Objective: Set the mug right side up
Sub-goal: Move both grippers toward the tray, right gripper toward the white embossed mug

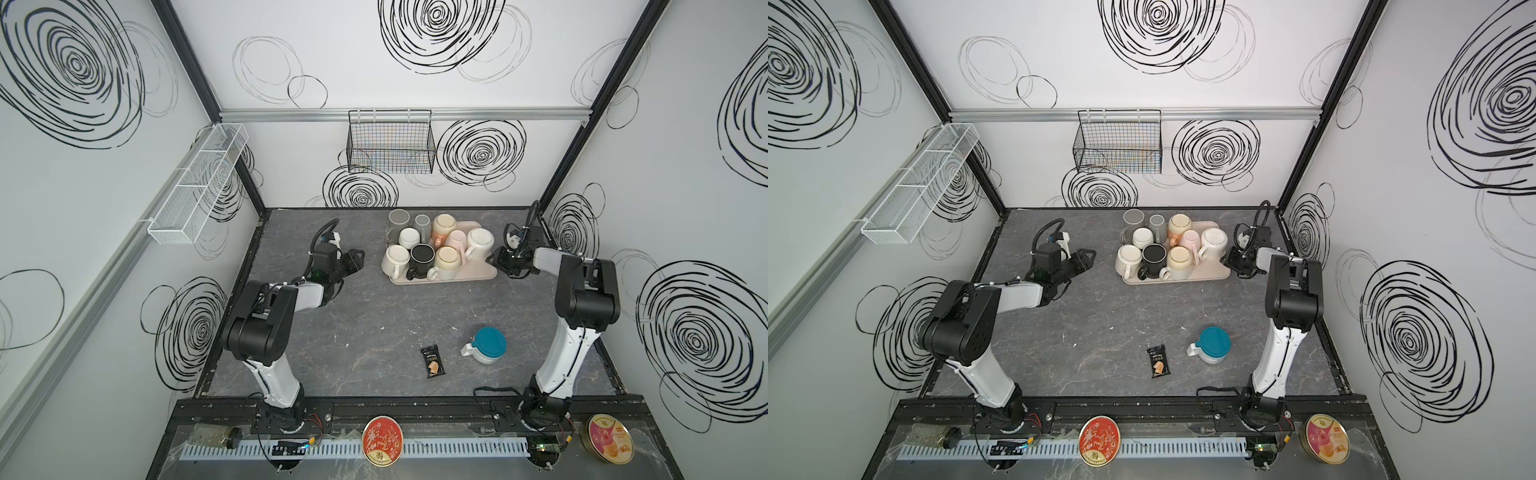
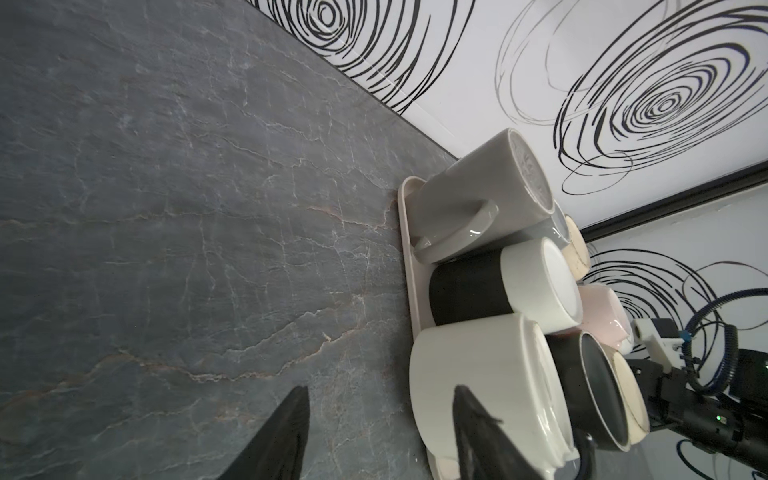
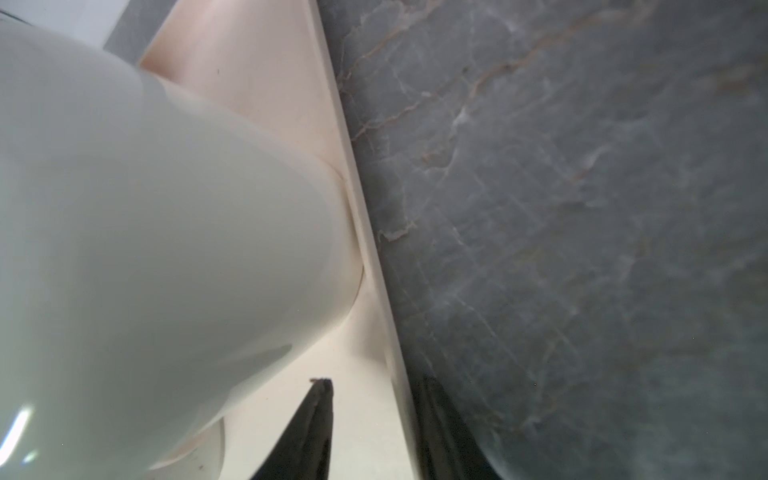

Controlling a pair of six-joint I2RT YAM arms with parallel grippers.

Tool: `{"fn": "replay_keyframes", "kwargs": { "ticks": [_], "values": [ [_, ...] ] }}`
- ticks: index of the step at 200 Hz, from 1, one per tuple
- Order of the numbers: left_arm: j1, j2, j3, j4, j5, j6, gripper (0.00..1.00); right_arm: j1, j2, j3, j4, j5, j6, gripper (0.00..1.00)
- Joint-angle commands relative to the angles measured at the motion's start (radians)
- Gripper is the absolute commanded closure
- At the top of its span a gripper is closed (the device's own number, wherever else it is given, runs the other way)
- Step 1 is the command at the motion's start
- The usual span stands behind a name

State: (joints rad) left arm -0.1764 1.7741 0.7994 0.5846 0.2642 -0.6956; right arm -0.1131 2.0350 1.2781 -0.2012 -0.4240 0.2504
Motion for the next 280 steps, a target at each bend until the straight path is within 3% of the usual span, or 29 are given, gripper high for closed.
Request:
{"fn": "replay_keyframes", "kwargs": {
  "ticks": [1,36,94,186,280],
  "values": [
    [0.017,0.019,0.028,0.044,0.021,-0.056,0.45,0.029,0.06,0.05,-0.086,-0.024,-0.041,0.74],
    [0.062,0.0,0.003,0.043,0.025,-0.068,0.48,0.06,0.083,0.101,-0.108,-0.048,-0.08,0.88],
    [0.122,-0.049,-0.039,0.021,0.015,-0.057,0.48,0.129,0.167,0.253,-0.218,-0.021,-0.103,1.0],
    [0.198,-0.124,-0.081,-0.018,0.015,-0.038,0.49,0.256,0.245,0.418,-0.282,-0.013,-0.114,1.0],
    [0.274,-0.248,-0.115,-0.123,-0.011,0.024,0.49,0.411,0.405,0.711,-0.366,-0.022,-0.098,1.0]
  ]
}}
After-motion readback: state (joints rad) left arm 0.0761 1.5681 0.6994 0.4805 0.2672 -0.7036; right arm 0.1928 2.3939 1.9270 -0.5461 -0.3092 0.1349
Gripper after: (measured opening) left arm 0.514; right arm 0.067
